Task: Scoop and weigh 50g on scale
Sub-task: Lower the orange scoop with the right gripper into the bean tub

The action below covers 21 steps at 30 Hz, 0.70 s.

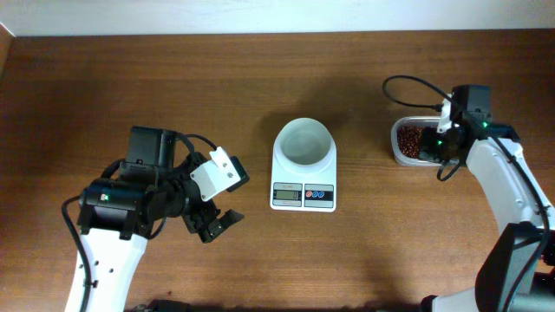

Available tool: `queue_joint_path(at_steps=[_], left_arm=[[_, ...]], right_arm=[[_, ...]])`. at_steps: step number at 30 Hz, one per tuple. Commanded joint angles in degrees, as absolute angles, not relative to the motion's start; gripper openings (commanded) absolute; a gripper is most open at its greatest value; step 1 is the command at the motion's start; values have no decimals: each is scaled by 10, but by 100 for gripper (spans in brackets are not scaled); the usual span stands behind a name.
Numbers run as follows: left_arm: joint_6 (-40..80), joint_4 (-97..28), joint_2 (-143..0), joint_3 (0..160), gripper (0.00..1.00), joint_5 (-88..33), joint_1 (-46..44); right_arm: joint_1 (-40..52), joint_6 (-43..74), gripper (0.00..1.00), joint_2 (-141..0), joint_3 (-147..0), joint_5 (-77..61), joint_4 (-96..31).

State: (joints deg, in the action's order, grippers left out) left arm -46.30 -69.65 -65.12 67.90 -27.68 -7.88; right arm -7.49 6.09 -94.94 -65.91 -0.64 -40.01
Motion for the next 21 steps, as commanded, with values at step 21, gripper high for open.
queue_joint_path(at_steps=[21], left_arm=[[-473, -698, -646, 691, 99, -287, -76]], right_arm=[[-189, 84, 4, -931, -665, -153, -405]])
